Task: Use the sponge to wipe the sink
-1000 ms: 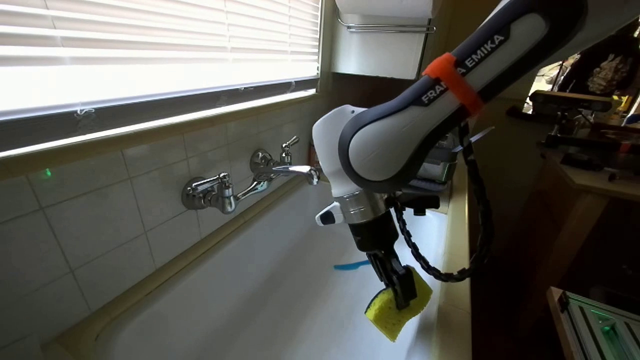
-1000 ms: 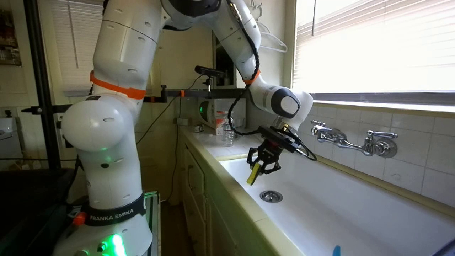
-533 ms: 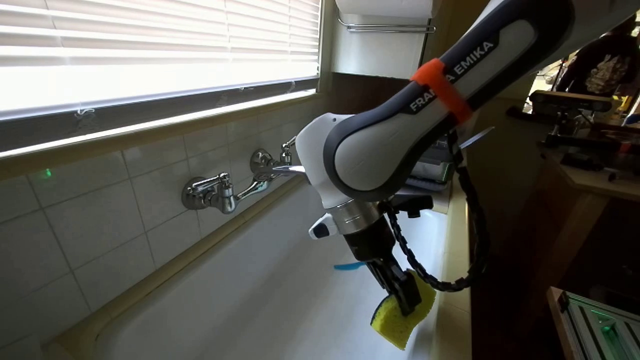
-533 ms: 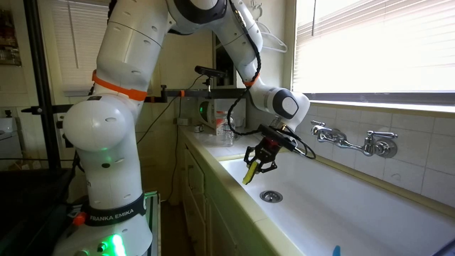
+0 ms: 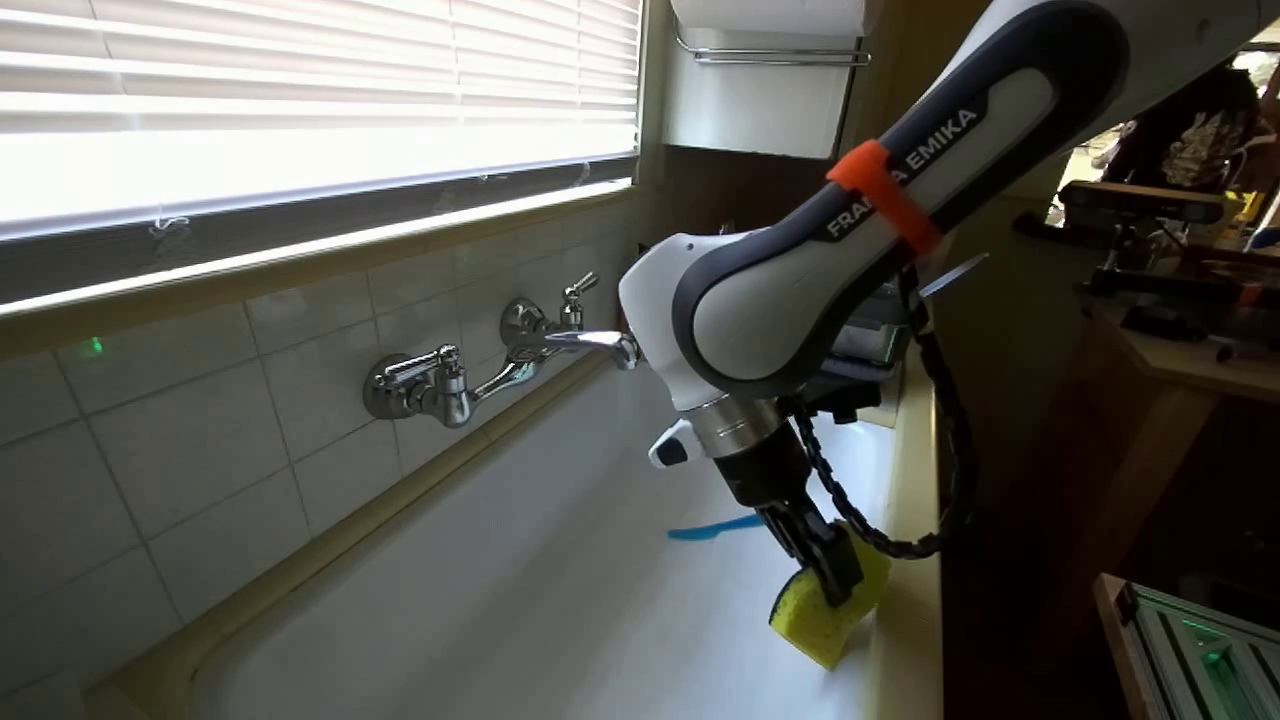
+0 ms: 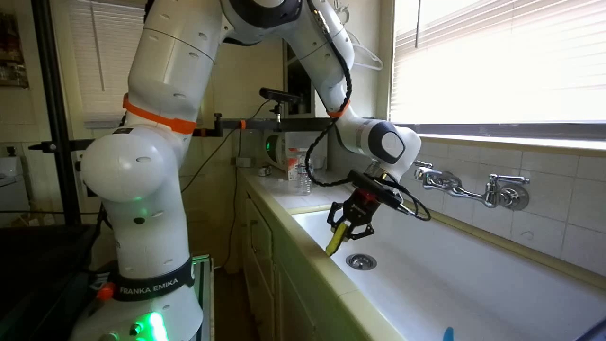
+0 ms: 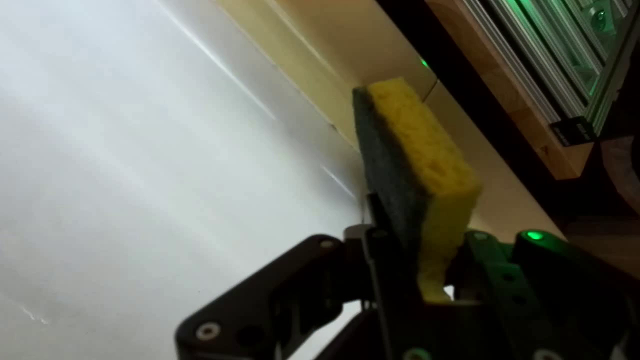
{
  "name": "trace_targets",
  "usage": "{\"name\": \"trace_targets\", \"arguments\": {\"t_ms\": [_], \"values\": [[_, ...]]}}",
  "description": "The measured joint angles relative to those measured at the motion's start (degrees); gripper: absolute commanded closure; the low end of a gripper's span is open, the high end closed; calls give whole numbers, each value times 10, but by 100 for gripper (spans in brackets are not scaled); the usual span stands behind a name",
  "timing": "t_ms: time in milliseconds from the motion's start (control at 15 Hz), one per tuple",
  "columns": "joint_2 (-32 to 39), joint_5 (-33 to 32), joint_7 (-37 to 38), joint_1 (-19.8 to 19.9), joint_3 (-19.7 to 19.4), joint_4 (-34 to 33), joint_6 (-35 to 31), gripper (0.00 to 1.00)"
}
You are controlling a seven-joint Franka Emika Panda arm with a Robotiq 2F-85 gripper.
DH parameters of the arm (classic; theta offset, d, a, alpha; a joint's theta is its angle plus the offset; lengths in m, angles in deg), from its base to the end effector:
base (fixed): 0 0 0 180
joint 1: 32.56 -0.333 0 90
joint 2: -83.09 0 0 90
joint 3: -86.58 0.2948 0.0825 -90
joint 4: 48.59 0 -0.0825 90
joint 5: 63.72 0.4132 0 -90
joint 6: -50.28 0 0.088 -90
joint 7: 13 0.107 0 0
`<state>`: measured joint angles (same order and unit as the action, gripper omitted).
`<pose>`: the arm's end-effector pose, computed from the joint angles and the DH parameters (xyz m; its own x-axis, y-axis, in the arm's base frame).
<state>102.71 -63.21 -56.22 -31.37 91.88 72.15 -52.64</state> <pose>0.5074 0.0393 0.1798 0.5364 0.7338 -0.4169 0.5857 -0.6793 -0.4422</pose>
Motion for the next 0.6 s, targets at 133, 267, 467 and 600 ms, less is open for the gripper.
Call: {"name": "trace_targets", "arguments": {"t_ms": [133,267,467,600], "values": [[-4,0,-3,8,-6,11,-1,97],[-10,0,-3,16,-10,19,-5,97],[-25,0,-3,26,-21,32,-11,97],[-36,-1,-3,32,-31,42,-16,97]]}}
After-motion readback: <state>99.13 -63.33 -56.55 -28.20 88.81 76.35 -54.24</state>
